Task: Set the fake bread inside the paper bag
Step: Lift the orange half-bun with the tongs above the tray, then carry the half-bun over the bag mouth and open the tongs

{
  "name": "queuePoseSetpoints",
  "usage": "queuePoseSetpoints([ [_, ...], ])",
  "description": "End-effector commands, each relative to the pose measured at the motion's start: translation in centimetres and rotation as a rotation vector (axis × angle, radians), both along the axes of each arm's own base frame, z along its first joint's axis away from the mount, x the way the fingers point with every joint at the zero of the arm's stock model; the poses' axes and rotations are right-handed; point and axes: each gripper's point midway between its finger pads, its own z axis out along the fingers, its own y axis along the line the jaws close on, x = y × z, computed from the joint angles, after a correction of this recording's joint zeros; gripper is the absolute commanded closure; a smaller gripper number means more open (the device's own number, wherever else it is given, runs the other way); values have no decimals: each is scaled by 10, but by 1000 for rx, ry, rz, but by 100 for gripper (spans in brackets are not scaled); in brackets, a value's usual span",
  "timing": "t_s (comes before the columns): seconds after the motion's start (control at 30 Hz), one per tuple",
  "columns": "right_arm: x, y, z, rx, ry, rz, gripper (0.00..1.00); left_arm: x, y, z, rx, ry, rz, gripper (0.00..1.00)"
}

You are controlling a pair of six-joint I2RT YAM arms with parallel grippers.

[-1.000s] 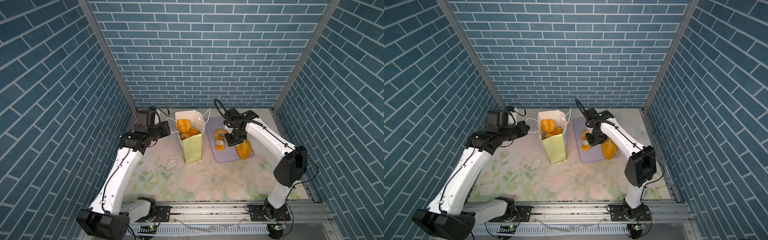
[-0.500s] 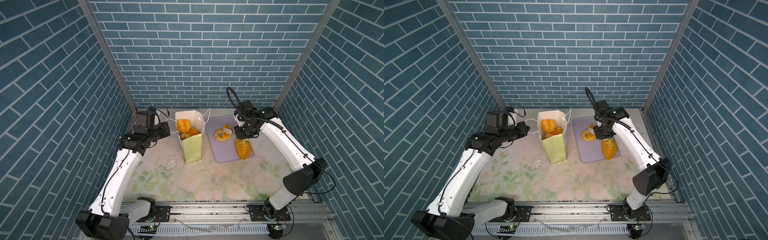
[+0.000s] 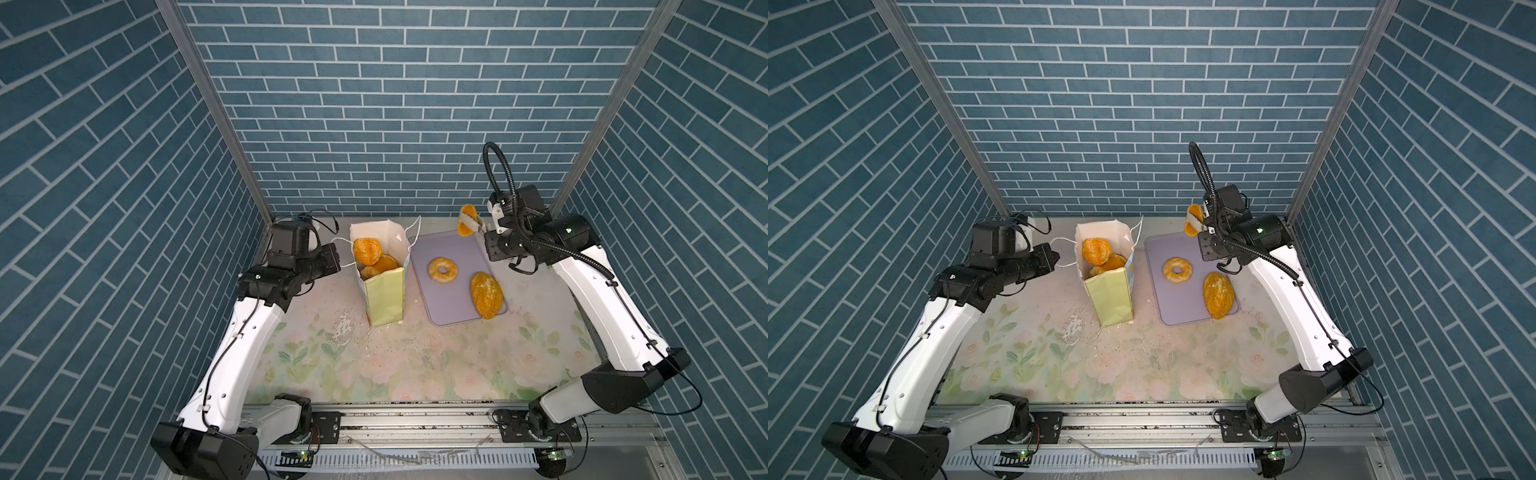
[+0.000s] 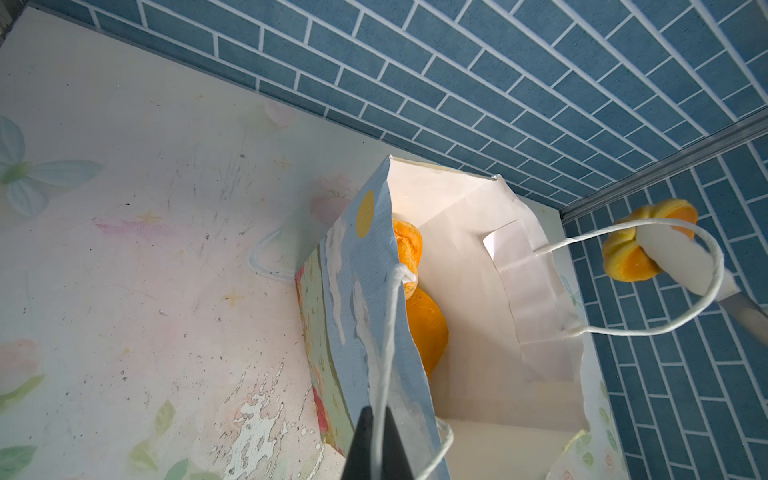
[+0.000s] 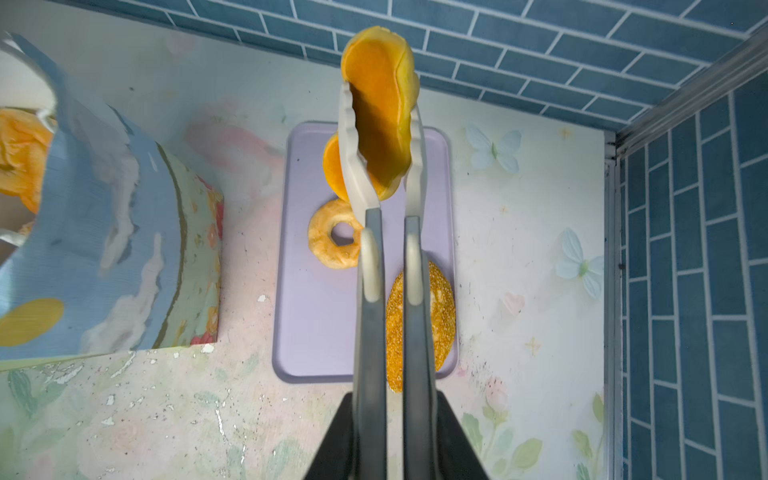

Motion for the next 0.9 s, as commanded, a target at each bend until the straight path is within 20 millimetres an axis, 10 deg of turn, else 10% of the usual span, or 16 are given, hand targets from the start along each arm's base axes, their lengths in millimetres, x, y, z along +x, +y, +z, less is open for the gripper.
queuePoseSetpoints([
  [0.0,4,16,55,77,-189,88,79,-2,-1,2,-6,-17,-5,100],
  [0.47,-31,117,104,170,-345,504,78,2,-2,0,4,0,-5,100],
  [0.87,-41,177,32,79,-121,640,78,0,-1,3,2,1,-1,100],
])
